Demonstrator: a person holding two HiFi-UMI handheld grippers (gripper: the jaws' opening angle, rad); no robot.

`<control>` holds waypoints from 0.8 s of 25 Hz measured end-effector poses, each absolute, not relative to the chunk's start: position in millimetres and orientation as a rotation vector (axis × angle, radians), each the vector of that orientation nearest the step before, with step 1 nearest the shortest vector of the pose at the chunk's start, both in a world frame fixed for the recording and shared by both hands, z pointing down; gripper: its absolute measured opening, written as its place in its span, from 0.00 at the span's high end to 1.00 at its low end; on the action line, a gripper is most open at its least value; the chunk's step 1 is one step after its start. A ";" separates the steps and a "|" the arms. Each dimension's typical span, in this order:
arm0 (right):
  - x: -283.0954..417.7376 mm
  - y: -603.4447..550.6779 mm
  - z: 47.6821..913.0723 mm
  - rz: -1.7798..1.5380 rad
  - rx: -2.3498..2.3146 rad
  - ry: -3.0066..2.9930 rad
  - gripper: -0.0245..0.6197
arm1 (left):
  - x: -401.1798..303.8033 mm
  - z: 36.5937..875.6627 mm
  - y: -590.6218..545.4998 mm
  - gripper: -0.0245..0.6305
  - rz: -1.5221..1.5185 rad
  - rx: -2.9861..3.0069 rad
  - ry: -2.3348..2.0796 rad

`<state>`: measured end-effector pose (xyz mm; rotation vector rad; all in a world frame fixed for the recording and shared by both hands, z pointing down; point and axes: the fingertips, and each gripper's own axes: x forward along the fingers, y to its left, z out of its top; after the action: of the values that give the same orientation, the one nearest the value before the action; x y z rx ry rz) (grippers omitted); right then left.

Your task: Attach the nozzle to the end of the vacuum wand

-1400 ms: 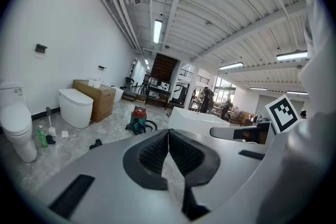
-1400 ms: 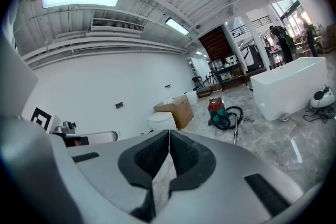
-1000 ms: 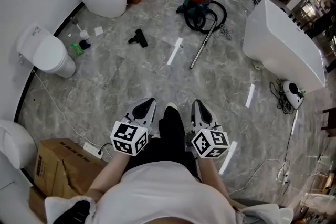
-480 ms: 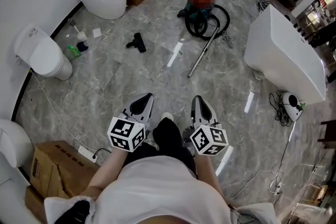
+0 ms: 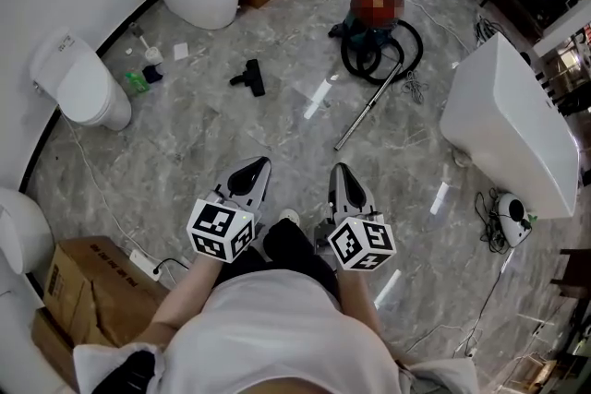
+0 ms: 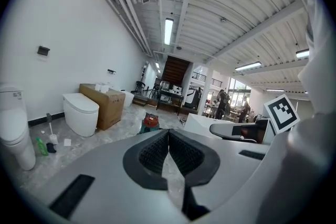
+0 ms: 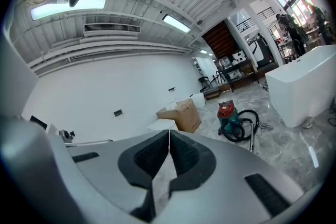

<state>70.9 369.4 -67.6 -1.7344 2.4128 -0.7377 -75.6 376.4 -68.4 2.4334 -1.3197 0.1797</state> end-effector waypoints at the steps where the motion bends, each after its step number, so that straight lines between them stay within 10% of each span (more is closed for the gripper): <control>1: 73.2 363.0 -66.8 -0.739 -1.732 2.417 0.94 | -74.3 -66.7 370.2 0.95 0.178 2.426 -1.327; 20: 110.0 298.7 -40.3 -0.819 -1.686 2.497 0.94 | -56.3 -41.2 309.5 0.95 0.168 2.300 -1.438</control>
<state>110.0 298.7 -40.3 -1.6863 2.4966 -0.8193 -56.3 309.5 -41.2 2.3004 -1.4383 0.1683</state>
